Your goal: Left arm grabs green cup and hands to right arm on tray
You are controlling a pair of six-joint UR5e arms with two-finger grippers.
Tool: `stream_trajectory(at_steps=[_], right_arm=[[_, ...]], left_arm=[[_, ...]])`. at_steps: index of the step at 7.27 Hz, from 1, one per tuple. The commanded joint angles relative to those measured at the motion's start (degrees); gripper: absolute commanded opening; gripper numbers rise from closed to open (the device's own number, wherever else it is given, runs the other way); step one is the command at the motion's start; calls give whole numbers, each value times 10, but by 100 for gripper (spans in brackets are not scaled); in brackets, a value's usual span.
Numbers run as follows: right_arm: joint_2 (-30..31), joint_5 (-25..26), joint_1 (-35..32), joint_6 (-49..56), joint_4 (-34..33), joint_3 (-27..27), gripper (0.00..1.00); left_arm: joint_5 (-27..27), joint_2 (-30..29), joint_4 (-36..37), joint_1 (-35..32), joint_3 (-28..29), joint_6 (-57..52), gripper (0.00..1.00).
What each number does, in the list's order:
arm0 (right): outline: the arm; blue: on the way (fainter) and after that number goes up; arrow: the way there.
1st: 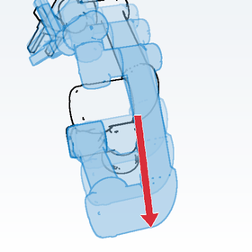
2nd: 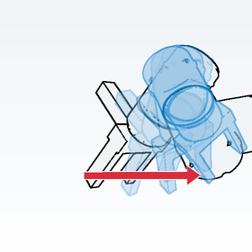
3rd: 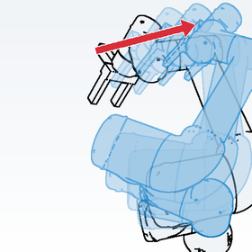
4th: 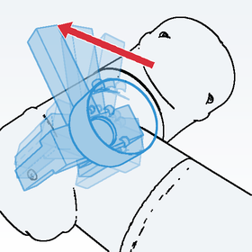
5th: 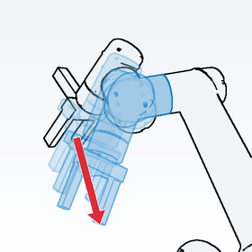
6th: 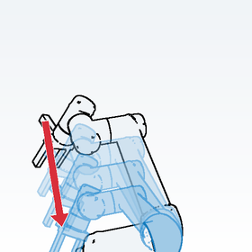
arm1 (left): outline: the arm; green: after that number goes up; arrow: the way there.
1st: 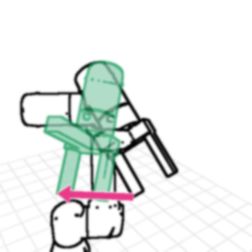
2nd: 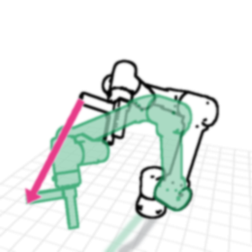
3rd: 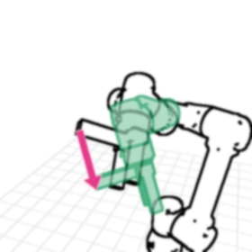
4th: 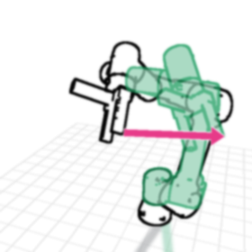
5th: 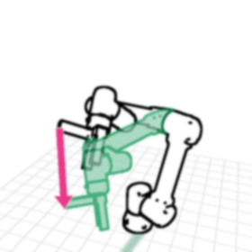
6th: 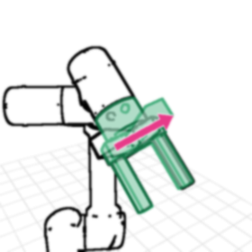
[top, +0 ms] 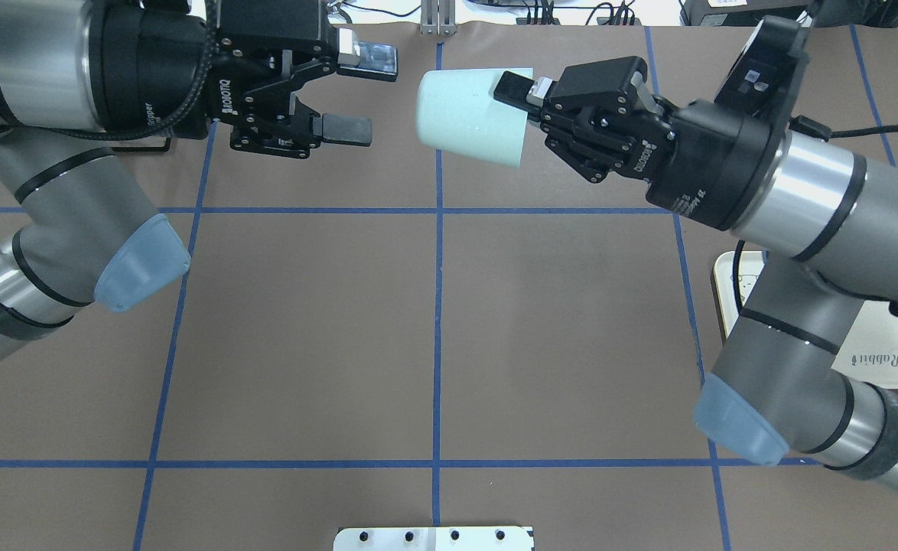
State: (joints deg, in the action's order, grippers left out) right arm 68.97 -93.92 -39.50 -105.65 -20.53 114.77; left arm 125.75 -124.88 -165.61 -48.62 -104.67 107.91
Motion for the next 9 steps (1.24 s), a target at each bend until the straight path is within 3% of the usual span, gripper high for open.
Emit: stream_trajectory(at_steps=[1,4,6,9], right_arm=[[15,-85,-68,0,-146,2,0],[65,-257,-207,56,-313,12,0],[149,-265,-220,192,-337,17,0],[193,-264,-232,414,-519,38,0]], left_arm=[[2,23,3,1,12,-13,100],[2,53,59,2,31,-102,100],[-1,88,175,-3,29,-253,100],[-3,128,392,-48,18,-482,100]])
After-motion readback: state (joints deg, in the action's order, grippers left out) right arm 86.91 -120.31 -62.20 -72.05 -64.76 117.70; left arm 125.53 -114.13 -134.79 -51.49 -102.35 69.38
